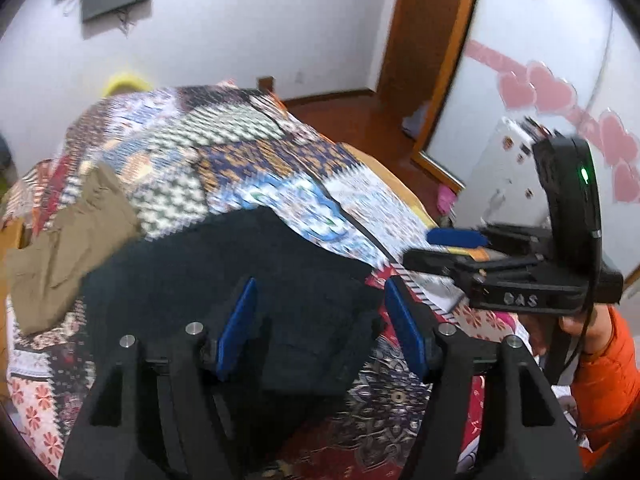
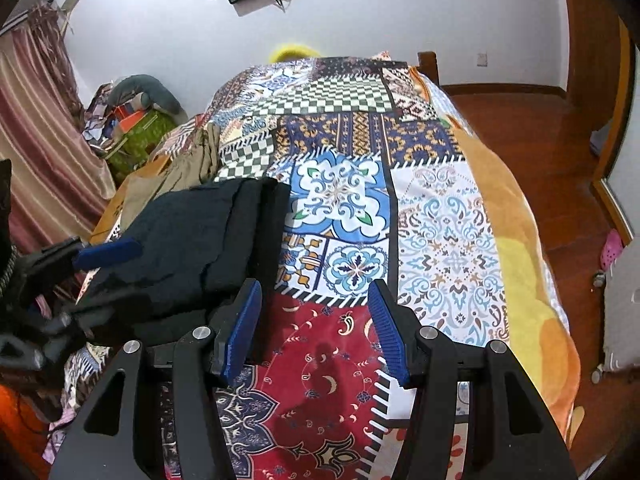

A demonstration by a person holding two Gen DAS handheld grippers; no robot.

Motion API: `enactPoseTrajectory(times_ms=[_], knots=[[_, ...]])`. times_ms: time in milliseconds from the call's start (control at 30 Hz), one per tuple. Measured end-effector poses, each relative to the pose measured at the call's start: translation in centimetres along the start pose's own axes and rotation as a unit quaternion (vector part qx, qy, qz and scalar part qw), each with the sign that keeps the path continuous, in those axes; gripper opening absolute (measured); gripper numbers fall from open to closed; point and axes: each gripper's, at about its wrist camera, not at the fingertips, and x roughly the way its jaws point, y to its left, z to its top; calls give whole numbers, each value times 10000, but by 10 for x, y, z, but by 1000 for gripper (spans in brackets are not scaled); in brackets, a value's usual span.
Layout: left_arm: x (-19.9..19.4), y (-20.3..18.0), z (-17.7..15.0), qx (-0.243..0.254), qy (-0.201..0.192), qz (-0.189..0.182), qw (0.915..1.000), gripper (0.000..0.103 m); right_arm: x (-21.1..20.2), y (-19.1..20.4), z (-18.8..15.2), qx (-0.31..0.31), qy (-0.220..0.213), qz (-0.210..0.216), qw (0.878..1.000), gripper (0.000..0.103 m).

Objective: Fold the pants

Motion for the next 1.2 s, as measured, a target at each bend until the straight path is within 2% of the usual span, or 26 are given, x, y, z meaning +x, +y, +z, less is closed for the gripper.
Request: enactPoseTrajectory(times_ms=[167, 300, 433, 567, 800, 1000, 1067, 1200], knots=[[-15, 35, -2, -72, -234, 713, 9972, 72, -3, 16, 4, -140, -120, 157, 9997, 52], [-3, 61, -24, -198, 170, 1085, 9938, 73, -6, 33, 9, -306, -229, 326, 9987, 52], [14, 71, -52, -351, 486, 1079, 9924, 73, -3, 50, 15, -451, -308, 485, 9973, 52], [13, 70, -66, -372, 396, 1083, 9926, 73, 14, 60, 15, -522, -134, 604, 9967, 54], [-9, 92, -50, -529, 276, 995, 9933, 73, 57, 63, -16, -541, 572, 468, 9958, 54], [-11, 143, -17, -476, 155, 1562, 9865, 73, 57, 56, -18, -356, 509, 588, 9963, 56], [2, 165, -5, -532, 273, 1716, 9833, 73, 57, 57, -18, -376, 507, 579, 9963, 58], [32, 195, 9, -543, 530, 1737, 9819, 73, 59, 55, -17, -343, 527, 607, 9962, 60]])
